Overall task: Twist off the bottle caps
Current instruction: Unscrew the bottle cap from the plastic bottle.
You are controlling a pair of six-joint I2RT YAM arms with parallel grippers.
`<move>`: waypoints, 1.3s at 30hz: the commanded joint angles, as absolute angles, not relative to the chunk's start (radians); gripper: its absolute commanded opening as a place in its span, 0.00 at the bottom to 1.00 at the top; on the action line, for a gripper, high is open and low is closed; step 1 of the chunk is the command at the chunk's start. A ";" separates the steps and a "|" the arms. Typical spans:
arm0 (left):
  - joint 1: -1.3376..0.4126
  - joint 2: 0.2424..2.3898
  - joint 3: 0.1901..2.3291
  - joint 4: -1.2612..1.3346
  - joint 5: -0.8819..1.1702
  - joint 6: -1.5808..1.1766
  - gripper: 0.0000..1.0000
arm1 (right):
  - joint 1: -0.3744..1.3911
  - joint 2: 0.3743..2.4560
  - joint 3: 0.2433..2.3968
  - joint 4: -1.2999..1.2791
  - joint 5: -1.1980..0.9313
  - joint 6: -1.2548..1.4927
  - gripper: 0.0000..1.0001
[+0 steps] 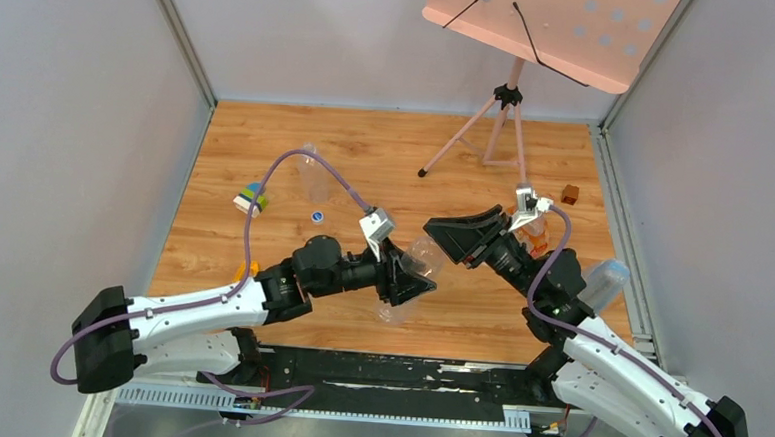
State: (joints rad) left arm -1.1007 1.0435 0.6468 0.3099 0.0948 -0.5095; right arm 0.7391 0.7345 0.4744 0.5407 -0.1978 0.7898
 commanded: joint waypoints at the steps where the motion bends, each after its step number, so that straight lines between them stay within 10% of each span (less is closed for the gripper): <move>1: -0.972 1.037 0.554 0.698 0.240 -0.792 0.00 | 0.725 0.695 0.516 0.935 -0.534 0.848 0.00; 14: -0.900 1.247 0.514 1.327 0.511 -1.091 0.00 | 0.695 0.874 0.653 1.466 -1.120 1.152 0.00; 24: -0.854 1.305 0.549 1.415 0.663 -1.137 0.00 | 0.696 0.799 0.742 1.109 -1.290 1.021 0.00; 27: -0.838 1.260 0.570 1.215 0.697 -1.066 0.00 | 0.698 0.691 0.798 0.533 -1.070 0.663 0.57; 29: -0.839 1.192 0.605 0.906 0.692 -0.923 0.00 | 0.698 0.636 0.830 0.281 -0.821 0.516 0.73; 39: -0.848 0.999 0.913 -0.366 0.317 -0.161 0.00 | 0.692 0.660 0.939 -0.213 -0.226 0.491 0.80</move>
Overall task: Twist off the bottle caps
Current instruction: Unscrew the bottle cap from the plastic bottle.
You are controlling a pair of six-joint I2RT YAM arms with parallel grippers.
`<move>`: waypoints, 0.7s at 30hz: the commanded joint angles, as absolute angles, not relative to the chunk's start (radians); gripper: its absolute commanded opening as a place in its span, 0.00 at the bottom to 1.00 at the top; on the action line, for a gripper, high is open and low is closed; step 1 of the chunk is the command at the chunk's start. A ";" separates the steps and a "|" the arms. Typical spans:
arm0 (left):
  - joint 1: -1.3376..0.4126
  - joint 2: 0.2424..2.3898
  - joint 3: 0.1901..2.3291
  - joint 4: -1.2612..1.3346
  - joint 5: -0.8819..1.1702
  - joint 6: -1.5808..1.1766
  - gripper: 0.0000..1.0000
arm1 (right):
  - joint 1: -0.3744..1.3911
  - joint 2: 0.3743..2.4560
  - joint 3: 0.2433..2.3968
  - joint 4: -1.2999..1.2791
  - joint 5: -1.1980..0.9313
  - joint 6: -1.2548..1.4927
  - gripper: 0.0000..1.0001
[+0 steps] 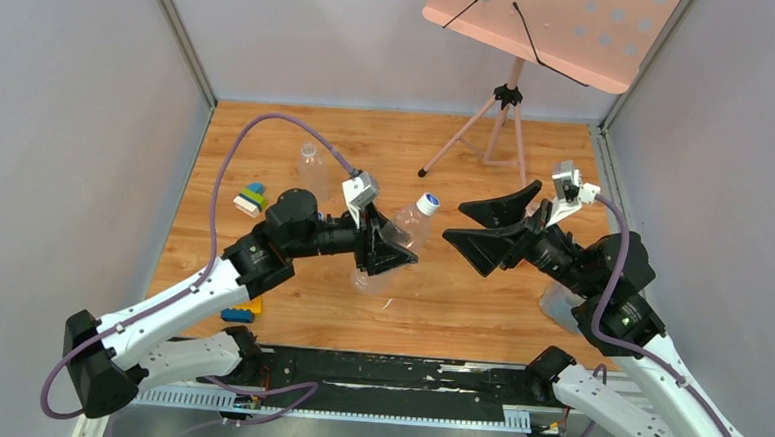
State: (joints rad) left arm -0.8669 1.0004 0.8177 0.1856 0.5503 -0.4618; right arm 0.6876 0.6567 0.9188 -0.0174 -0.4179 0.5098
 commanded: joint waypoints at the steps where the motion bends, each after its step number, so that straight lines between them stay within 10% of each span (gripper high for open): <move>1: -0.849 1.005 0.928 -0.403 0.306 -0.140 0.00 | 0.689 0.668 0.937 -0.221 -0.238 0.498 0.80; 21: -0.913 0.937 0.961 -0.638 0.256 0.290 0.00 | 0.635 0.986 0.891 -0.224 -0.695 0.613 0.57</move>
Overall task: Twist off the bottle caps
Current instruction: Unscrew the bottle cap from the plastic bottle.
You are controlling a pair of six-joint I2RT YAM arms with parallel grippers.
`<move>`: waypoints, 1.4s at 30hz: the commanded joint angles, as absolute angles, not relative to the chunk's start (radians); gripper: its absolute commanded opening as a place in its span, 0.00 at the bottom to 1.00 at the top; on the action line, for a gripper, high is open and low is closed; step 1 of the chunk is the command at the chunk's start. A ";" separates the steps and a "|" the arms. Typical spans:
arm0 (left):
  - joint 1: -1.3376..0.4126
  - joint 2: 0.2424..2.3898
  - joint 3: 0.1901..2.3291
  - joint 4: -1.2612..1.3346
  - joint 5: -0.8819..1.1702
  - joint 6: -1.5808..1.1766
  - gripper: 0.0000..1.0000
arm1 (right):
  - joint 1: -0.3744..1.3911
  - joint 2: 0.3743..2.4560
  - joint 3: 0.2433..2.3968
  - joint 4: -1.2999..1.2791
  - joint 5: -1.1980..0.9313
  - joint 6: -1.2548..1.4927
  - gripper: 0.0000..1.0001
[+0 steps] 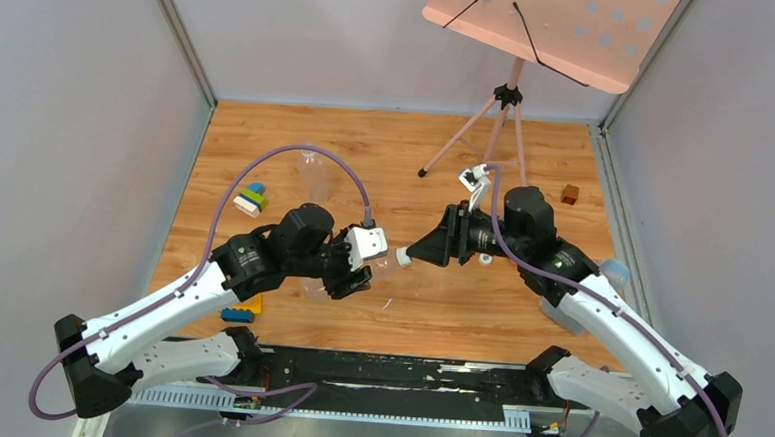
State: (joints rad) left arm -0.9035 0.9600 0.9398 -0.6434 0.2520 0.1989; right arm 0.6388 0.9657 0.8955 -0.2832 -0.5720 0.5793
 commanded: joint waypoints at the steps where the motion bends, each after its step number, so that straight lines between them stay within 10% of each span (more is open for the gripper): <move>1: -0.915 0.937 0.961 -0.637 0.256 0.293 0.00 | 0.635 0.995 0.883 -0.210 -0.716 0.616 0.55; 15: -0.923 0.924 0.950 -0.617 0.272 0.318 0.00 | 0.634 1.051 0.843 -0.112 -0.828 0.592 0.00; 34: -0.935 0.971 0.965 -0.599 0.418 0.327 0.00 | 0.699 0.869 0.754 -0.014 -0.703 0.234 0.00; 42: -0.966 0.975 0.980 -0.667 0.290 0.363 0.00 | 0.673 0.933 0.822 -0.070 -0.676 0.381 0.31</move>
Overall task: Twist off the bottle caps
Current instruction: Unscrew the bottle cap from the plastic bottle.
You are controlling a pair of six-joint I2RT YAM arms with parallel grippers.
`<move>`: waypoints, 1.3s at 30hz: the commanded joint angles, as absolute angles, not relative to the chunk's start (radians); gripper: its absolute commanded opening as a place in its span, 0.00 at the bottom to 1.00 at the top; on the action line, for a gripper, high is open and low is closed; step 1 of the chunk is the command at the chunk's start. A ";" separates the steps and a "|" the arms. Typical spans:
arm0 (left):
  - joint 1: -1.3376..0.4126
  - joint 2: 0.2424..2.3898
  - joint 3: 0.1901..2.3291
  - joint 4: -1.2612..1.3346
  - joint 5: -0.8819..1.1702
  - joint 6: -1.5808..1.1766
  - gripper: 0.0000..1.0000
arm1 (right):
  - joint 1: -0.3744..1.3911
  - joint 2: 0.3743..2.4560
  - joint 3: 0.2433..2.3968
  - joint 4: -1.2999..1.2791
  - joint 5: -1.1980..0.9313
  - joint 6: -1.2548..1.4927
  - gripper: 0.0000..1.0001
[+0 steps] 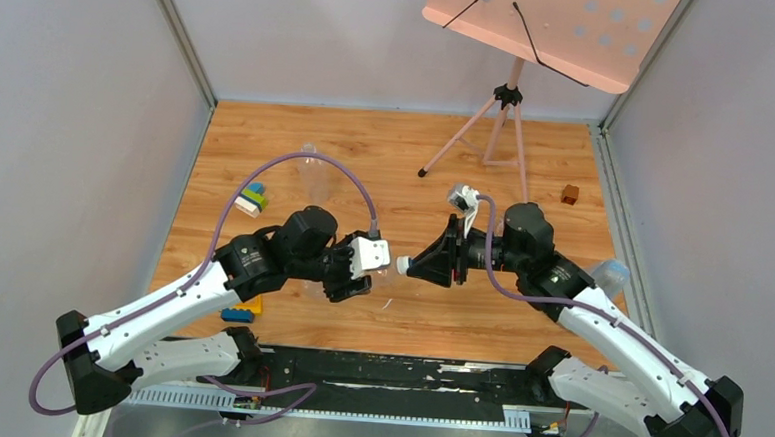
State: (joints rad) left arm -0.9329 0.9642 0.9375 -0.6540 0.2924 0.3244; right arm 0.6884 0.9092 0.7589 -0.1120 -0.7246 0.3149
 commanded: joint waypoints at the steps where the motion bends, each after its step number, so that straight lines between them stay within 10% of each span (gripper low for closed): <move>1: -0.967 0.976 0.981 -0.672 0.277 0.364 0.00 | 0.664 0.938 0.823 -0.071 -0.693 0.396 0.36; 22: -0.985 0.968 0.995 -0.693 0.179 0.368 0.00 | 0.640 1.023 0.822 -0.093 -0.870 0.498 0.59; 32: -0.988 0.978 0.993 -0.678 0.178 0.357 0.00 | 0.641 1.048 0.835 -0.100 -0.841 0.505 0.40; 39: -0.992 0.990 0.988 -0.658 0.206 0.355 0.00 | 0.673 1.051 0.816 -0.049 -0.815 0.487 0.00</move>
